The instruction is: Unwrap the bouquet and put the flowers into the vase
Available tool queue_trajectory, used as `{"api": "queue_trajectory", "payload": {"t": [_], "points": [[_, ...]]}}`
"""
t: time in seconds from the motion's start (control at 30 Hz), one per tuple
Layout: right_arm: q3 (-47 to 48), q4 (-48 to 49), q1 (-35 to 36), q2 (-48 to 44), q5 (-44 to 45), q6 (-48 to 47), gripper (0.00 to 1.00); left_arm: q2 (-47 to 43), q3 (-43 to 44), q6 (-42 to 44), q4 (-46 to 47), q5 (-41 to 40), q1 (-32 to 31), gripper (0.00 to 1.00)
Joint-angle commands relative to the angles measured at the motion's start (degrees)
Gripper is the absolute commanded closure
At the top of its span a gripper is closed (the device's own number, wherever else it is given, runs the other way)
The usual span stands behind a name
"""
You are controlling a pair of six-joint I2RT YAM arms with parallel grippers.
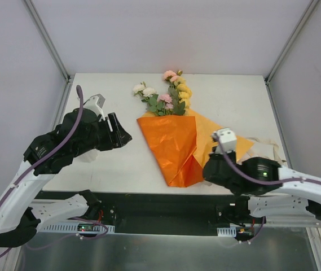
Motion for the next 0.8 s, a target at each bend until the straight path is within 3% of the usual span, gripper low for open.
{"api": "queue_trajectory", "payload": {"t": [0.0, 0.1, 0.13, 0.17, 0.2, 0.23, 0.27, 0.3, 0.37, 0.4, 0.47, 0.5, 0.67, 0.77], "points": [[2.4, -22.4, -6.6, -7.1, 9.9, 9.3, 0.99, 2.9, 2.7, 2.4, 1.5, 0.7, 0.2, 0.44], [1.9, -21.7, -17.8, -12.2, 10.3, 5.2, 0.99, 4.5, 3.3, 2.6, 2.3, 1.5, 0.2, 0.44], [0.5, -14.2, -21.7, -13.3, 9.0, -5.4, 0.99, 4.8, 3.6, 2.5, 2.5, 2.2, 0.2, 0.43], [-0.1, -10.0, -26.1, -14.0, 3.5, -10.2, 0.99, 5.0, 3.8, 2.5, 2.5, 2.4, 0.2, 0.43], [-0.9, -6.0, -36.0, -14.1, -0.2, -15.3, 0.99, 5.6, 3.9, 2.6, 2.7, 2.6, 0.2, 0.43], [-1.6, 0.2, -41.3, -13.6, -3.9, -21.7, 0.99, 5.9, 4.2, 2.5, 2.6, 3.1, 0.3, 0.42], [-2.2, 2.0, -46.6, -12.8, -7.4, -24.0, 0.99, 6.1, 4.3, 2.5, 2.9, 3.5, 0.2, 0.41], [-2.2, 3.1, -56.5, -10.6, -12.6, -25.4, 0.99, 6.8, 4.3, 2.4, 3.0, 3.8, 0.2, 0.41], [-1.6, 5.9, -65.6, -8.8, -16.0, -28.3, 0.99, 7.3, 4.6, 2.5, 3.0, 5.0, 0.2, 0.4], [-0.6, 6.3, -75.2, -7.2, -18.7, -28.8, 0.99, 7.7, 4.5, 2.4, 3.0, 5.4, 0.2, 0.39], [0.9, 7.0, -84.7, -5.1, -23.0, -30.6, 0.99, 7.9, 4.6, 2.2, 2.9, 6.3, 0.2, 0.39], [3.4, 6.4, -89.4, -2.2, -20.9, -29.6, 0.99, 8.1, 4.6, 2.2, 3.0, 6.4, 0.2, 0.39], [9.6, 7.5, -90.0, 5.0, -20.7, -30.5, 0.96, 8.7, 5.4, 2.9, 3.0, 7.1, 0.2, 0.39], [15.0, 6.6, -90.1, 11.4, -20.7, -32.2, 0.66, 9.7, 6.4, 4.1, 2.8, 7.7, 0.2, 0.38]]}}
